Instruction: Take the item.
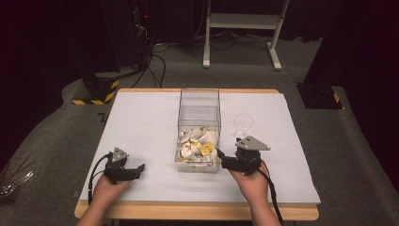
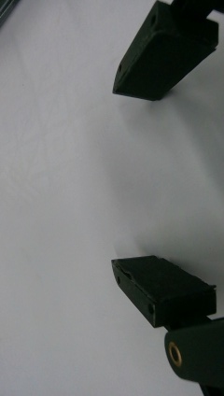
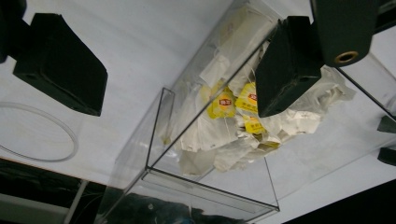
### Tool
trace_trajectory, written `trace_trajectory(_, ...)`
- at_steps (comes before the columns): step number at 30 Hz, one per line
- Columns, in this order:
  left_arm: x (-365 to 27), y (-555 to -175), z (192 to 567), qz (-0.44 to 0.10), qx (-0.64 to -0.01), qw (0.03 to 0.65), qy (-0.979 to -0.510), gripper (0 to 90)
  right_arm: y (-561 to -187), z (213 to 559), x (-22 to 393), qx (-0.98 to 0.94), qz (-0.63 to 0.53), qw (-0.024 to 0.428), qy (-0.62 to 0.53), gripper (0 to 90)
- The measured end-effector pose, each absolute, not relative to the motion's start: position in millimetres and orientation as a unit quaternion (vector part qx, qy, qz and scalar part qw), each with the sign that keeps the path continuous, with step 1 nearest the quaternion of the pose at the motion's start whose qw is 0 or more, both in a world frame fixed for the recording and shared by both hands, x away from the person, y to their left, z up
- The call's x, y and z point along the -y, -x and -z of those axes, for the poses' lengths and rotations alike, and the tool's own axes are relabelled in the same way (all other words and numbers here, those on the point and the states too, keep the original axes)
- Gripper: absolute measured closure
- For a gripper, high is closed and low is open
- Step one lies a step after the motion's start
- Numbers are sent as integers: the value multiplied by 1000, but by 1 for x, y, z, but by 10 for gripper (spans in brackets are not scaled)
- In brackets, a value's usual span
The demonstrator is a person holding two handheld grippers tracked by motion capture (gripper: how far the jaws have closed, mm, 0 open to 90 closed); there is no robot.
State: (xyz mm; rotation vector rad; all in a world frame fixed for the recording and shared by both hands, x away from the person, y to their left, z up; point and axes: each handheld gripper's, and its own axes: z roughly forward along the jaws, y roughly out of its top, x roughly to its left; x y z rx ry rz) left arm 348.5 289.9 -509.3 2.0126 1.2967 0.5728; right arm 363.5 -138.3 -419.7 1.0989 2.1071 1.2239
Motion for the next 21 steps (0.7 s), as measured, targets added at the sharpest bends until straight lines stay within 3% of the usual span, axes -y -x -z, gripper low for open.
trace_trajectory(21, -290, -349, 509, -220, -496, 333, -771, 142, -369, 416, 102, -788, -455, 206, -360, 216)
